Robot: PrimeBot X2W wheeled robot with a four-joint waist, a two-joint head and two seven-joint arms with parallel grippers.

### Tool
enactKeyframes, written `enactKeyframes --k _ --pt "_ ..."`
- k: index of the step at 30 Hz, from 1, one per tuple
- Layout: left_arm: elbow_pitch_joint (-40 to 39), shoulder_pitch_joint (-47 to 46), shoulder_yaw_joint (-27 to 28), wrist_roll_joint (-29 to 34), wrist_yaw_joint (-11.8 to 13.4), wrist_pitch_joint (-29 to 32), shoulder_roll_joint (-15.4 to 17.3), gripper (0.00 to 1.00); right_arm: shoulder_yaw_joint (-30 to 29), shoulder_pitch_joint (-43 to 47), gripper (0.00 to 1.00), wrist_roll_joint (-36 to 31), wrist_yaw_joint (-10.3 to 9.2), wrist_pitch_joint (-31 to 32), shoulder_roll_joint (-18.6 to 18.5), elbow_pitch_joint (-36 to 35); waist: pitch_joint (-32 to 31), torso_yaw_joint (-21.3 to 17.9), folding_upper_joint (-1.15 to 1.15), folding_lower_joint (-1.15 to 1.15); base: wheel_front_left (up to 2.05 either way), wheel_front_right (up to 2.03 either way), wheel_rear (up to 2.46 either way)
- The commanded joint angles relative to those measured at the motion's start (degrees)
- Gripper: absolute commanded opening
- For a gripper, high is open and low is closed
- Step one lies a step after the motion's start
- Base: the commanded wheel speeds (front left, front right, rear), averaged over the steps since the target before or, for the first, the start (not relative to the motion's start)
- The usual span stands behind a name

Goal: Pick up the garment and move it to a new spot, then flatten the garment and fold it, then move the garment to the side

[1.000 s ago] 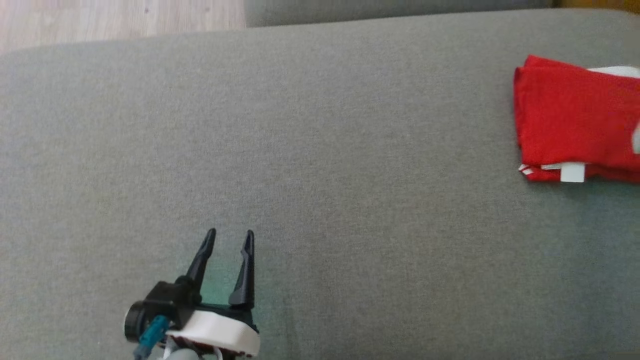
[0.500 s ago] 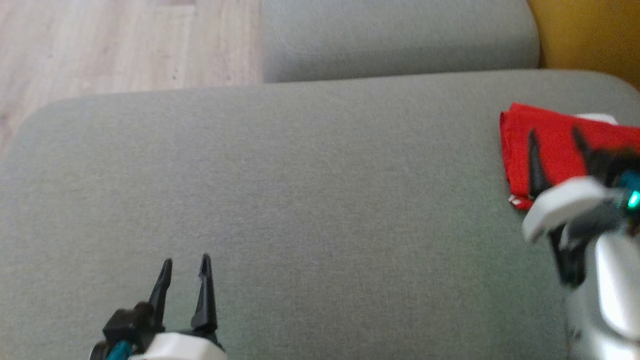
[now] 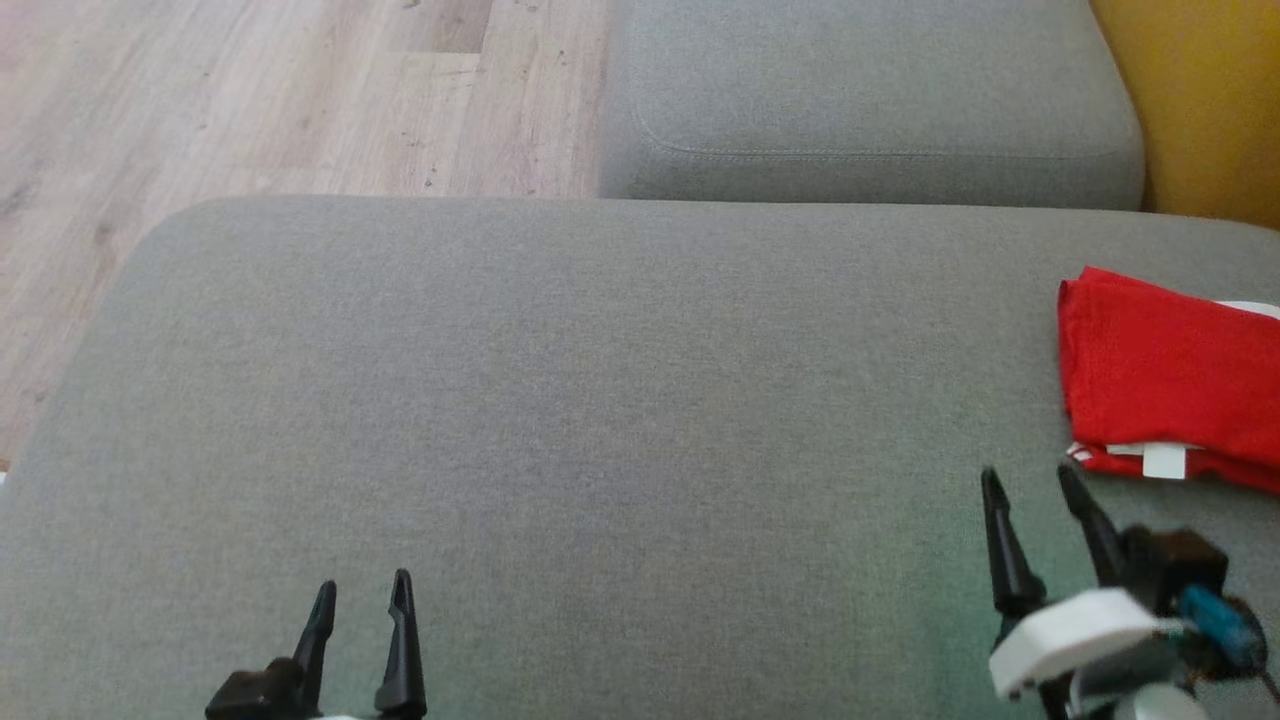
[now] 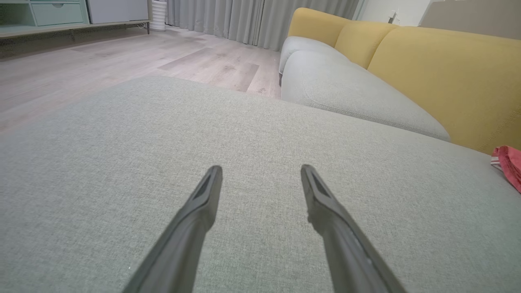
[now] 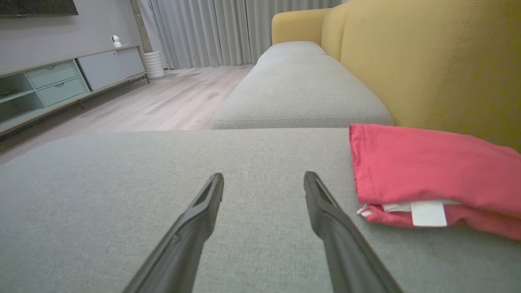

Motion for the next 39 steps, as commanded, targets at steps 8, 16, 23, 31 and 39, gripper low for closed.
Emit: enactKeyframes --k 8,16,23,31,39 --pt "-1.05 -2.14 1.71 1.82 0.9 -0.99 -0.05 1.0 2.48 4.74 1.0 1.72 0.4 -3.13 -0.27 -3.79 -0.25 0.34 0.0 0.0 0.0 0.0 0.0" --pt "-0.6 -2.45 1.15 2.09 1.01 -0.81 -0.41 1.0 2.28 5.95 1.0 2.23 0.4 -2.49 -0.26 -5.23 -0.28 -1.11 0.0 0.0 0.0 0.0 0.0" --pt "1.01 -0.05 -0.61 1.6 0.77 -0.02 -0.99 0.0 1.05 7.4 0.0 2.05 0.0 -2.2 0.07 -3.64 -0.28 -1.83 0.0 0.0 0.0 0.0 0.0" --pt "3.7 0.36 0.32 -0.44 -0.07 0.78 -2.16 0.0 1.07 7.26 0.0 5.12 -0.03 -1.85 0.03 -0.15 -0.15 -2.04 0.0 0.01 0.0 0.0 0.0" --pt "3.87 -0.45 2.53 -4.08 -1.57 1.97 -2.95 0.0 0.78 6.24 0.0 10.65 0.0 -1.15 -0.09 -0.01 0.06 -2.32 0.0 0.01 0.0 0.0 0.0"
